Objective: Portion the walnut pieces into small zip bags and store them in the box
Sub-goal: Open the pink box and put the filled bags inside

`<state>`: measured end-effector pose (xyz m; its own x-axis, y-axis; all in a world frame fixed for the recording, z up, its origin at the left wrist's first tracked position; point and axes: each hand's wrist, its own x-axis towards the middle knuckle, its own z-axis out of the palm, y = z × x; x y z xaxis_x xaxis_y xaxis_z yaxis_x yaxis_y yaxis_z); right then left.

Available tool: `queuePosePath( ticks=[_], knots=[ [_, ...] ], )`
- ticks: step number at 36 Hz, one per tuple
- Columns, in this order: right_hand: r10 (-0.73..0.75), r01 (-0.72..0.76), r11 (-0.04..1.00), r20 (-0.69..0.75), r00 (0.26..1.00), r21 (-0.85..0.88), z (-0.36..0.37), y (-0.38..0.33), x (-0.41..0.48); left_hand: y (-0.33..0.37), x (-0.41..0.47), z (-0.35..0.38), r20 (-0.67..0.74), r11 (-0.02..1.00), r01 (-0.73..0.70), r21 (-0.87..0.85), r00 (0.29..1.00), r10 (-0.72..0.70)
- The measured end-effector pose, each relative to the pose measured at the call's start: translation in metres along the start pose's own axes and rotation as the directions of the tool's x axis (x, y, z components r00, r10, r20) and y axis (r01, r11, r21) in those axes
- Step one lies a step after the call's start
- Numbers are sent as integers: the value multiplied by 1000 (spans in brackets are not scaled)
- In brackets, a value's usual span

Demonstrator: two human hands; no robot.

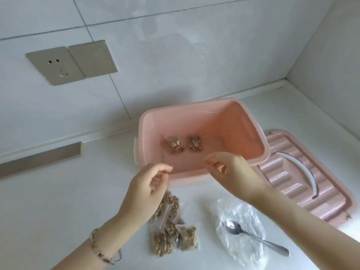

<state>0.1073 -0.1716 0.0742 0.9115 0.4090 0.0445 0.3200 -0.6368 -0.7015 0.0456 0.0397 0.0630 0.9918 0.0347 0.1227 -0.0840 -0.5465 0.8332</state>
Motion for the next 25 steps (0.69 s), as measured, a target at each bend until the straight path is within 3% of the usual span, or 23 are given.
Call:
queuePosePath(
  ticks=[4,7,11,15,21,25],
  knots=[
    [73,-76,997,123,990,20,40,-1,-35,-38,-46,20,136,988,73,134,986,-92],
    [185,-163,982,296,937,-99,78,12,-52,-69,-70,35,213,947,141,288,955,-207],
    [281,-188,947,391,876,-260,119,28,-69,-85,-85,45,236,882,212,420,913,-332],
    [343,-240,921,346,873,-308,137,32,-76,-87,-89,52,186,837,265,479,901,-391],
    [368,-314,923,276,888,-221,121,33,-88,-92,-83,60,91,743,381,551,857,-507],
    [371,-343,924,179,911,-170,101,32,-98,-94,-80,67,33,733,416,537,859,-512]
  ],
)
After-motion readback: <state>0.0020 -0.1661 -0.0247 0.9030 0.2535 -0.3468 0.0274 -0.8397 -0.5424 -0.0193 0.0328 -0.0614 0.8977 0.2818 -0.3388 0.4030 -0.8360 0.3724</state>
